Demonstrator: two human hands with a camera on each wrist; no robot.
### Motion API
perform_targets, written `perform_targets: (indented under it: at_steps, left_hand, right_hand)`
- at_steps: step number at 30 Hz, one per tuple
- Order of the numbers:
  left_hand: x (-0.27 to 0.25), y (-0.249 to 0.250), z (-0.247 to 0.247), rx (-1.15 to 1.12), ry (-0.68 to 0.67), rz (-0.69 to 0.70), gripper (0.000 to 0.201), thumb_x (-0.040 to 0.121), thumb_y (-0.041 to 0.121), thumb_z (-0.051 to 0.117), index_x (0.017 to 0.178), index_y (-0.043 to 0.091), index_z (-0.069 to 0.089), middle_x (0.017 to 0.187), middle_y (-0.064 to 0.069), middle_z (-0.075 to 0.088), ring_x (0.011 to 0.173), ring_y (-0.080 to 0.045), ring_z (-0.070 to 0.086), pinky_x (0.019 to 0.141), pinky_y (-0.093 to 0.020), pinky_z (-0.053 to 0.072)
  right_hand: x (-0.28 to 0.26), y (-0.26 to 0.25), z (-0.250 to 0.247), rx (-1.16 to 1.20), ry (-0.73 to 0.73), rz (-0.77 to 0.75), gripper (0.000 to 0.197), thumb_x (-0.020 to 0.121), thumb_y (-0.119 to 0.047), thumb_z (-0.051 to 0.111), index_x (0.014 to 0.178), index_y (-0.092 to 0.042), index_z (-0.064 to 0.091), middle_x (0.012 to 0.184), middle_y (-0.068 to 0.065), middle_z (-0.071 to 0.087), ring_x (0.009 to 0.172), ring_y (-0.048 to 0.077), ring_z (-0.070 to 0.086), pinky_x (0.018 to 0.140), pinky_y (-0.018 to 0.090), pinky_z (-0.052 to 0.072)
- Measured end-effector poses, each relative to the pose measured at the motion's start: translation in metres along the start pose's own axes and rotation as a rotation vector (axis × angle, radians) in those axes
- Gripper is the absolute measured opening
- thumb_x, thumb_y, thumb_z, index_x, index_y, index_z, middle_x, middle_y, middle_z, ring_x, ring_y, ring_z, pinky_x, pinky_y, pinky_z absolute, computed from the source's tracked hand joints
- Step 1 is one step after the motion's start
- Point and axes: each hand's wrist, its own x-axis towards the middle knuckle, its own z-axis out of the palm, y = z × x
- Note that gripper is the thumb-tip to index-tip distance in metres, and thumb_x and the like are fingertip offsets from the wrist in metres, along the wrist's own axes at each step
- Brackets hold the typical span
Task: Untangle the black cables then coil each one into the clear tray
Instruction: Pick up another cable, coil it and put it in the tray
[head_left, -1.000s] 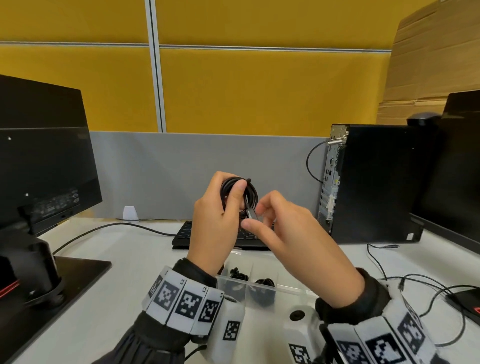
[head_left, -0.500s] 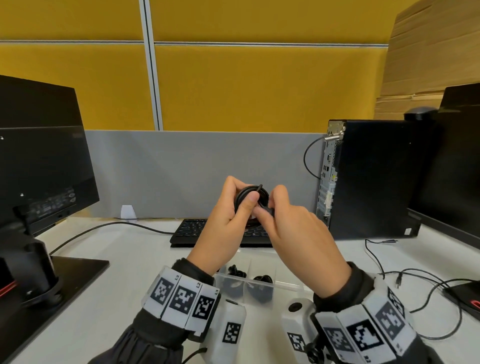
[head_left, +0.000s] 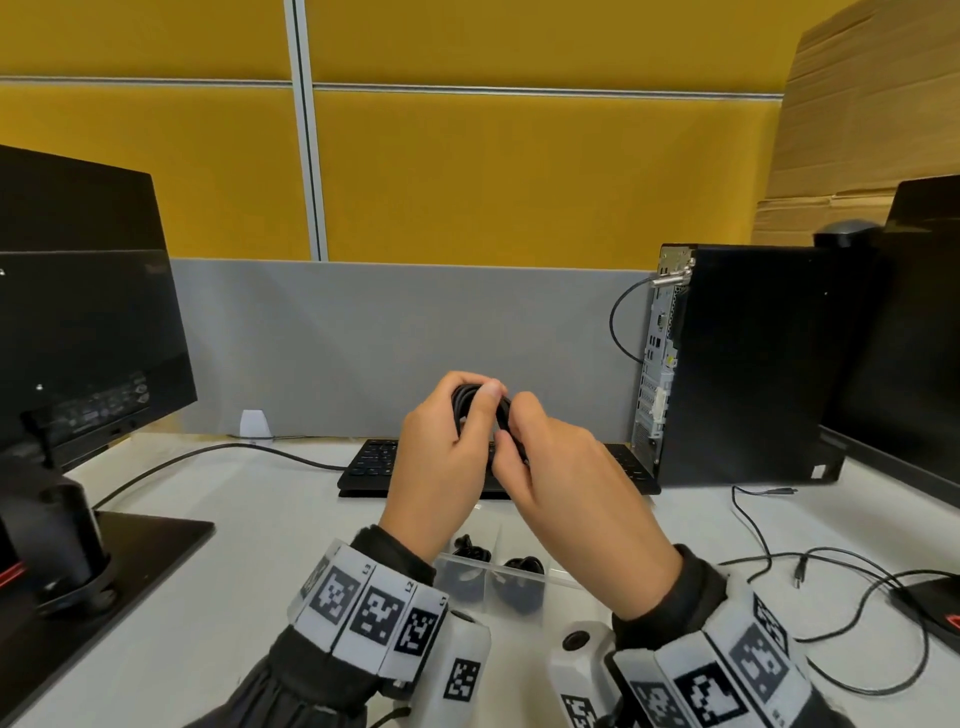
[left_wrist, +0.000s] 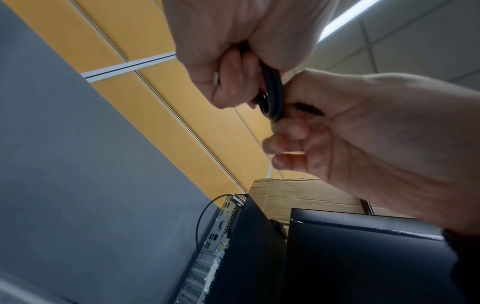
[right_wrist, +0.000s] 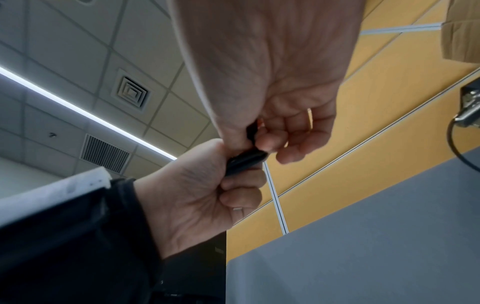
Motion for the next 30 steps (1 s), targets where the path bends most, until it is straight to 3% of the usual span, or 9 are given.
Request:
perform_targets:
  at_steps: [4, 7, 9, 12, 15, 21, 24, 26, 30]
  left_hand:
    - [0.001, -0.005, 0.001, -0.039, 0.034, -0.037, 0.017, 0.094, 0.015, 0.052, 0.082, 0.016, 0.063, 0.072, 0.012, 0.065, 0.069, 0.001, 0.06, 0.068, -0.014, 0.046]
    - [0.003, -0.006, -0.002, -0.049, -0.038, -0.024, 0.015, 0.094, 0.015, 0.053, 0.091, 0.018, 0.068, 0.068, 0.019, 0.063, 0.066, 0.001, 0.057, 0.066, -0.013, 0.044]
    - [0.004, -0.007, -0.004, -0.004, -0.053, 0.008, 0.017, 0.094, 0.019, 0.054, 0.084, 0.02, 0.067, 0.07, 0.018, 0.064, 0.065, -0.001, 0.059, 0.064, -0.015, 0.045]
    - [0.003, -0.007, -0.003, 0.034, 0.035, 0.064, 0.017, 0.093, 0.022, 0.053, 0.079, 0.023, 0.062, 0.073, 0.016, 0.066, 0.068, -0.002, 0.061, 0.064, -0.013, 0.046]
    - [0.001, -0.007, 0.002, 0.038, 0.132, 0.099, 0.016, 0.09, 0.029, 0.046, 0.081, 0.025, 0.059, 0.067, 0.006, 0.062, 0.064, -0.006, 0.057, 0.06, -0.013, 0.043]
    - [-0.003, -0.012, 0.009, -0.023, 0.195, 0.075, 0.018, 0.095, 0.031, 0.042, 0.089, 0.027, 0.059, 0.058, 0.019, 0.053, 0.053, -0.005, 0.045, 0.056, -0.017, 0.037]
    - [-0.005, -0.008, 0.013, -0.074, 0.199, 0.048, 0.022, 0.092, 0.036, 0.04, 0.09, 0.027, 0.059, 0.055, 0.015, 0.049, 0.051, -0.006, 0.041, 0.054, -0.021, 0.037]
    - [-0.005, -0.004, 0.014, -0.101, 0.161, 0.037, 0.021, 0.092, 0.037, 0.041, 0.09, 0.028, 0.06, 0.054, 0.011, 0.046, 0.053, -0.008, 0.042, 0.055, -0.024, 0.039]
    - [-0.004, 0.0, 0.011, -0.043, 0.082, 0.067, 0.015, 0.097, 0.029, 0.045, 0.091, 0.029, 0.058, 0.071, 0.011, 0.053, 0.063, -0.003, 0.049, 0.064, -0.016, 0.04]
  right_hand:
    - [-0.001, 0.003, 0.004, 0.019, -0.026, -0.029, 0.016, 0.1, -0.031, 0.031, 0.087, -0.025, 0.024, 0.068, -0.006, 0.038, 0.061, 0.009, 0.037, 0.053, 0.021, 0.032]
    - [-0.001, 0.007, 0.006, 0.108, -0.063, -0.005, 0.019, 0.099, -0.028, 0.036, 0.081, -0.023, 0.03, 0.067, -0.007, 0.038, 0.066, 0.005, 0.038, 0.06, 0.017, 0.034]
    - [-0.001, 0.008, 0.005, 0.173, -0.077, 0.001, 0.022, 0.099, -0.025, 0.038, 0.078, -0.027, 0.031, 0.066, -0.01, 0.039, 0.07, 0.0, 0.04, 0.062, 0.013, 0.035]
    - [0.0, 0.007, 0.004, 0.24, -0.072, 0.003, 0.031, 0.099, -0.025, 0.037, 0.071, -0.032, 0.026, 0.067, -0.009, 0.039, 0.07, -0.001, 0.038, 0.061, 0.013, 0.034]
    - [0.001, 0.006, 0.006, 0.333, -0.047, 0.021, 0.03, 0.099, -0.025, 0.036, 0.071, -0.03, 0.028, 0.066, -0.01, 0.038, 0.065, 0.004, 0.038, 0.058, 0.018, 0.032]
    - [-0.006, 0.008, 0.014, 0.525, -0.026, 0.147, 0.023, 0.099, -0.033, 0.035, 0.079, -0.021, 0.033, 0.07, -0.005, 0.037, 0.061, 0.008, 0.034, 0.059, 0.025, 0.033]
    - [-0.007, 0.007, 0.01, 0.617, -0.011, 0.189, 0.021, 0.099, -0.028, 0.037, 0.08, -0.018, 0.036, 0.073, 0.001, 0.043, 0.068, 0.023, 0.044, 0.064, 0.04, 0.043]
    - [-0.007, 0.008, 0.004, 0.636, 0.013, 0.2, 0.021, 0.099, -0.023, 0.039, 0.08, -0.014, 0.038, 0.07, 0.003, 0.044, 0.067, 0.026, 0.045, 0.066, 0.044, 0.043]
    - [-0.008, 0.014, -0.01, 0.505, -0.017, 0.149, 0.021, 0.098, -0.024, 0.042, 0.081, -0.011, 0.043, 0.064, 0.0, 0.044, 0.056, 0.008, 0.037, 0.054, 0.023, 0.032]
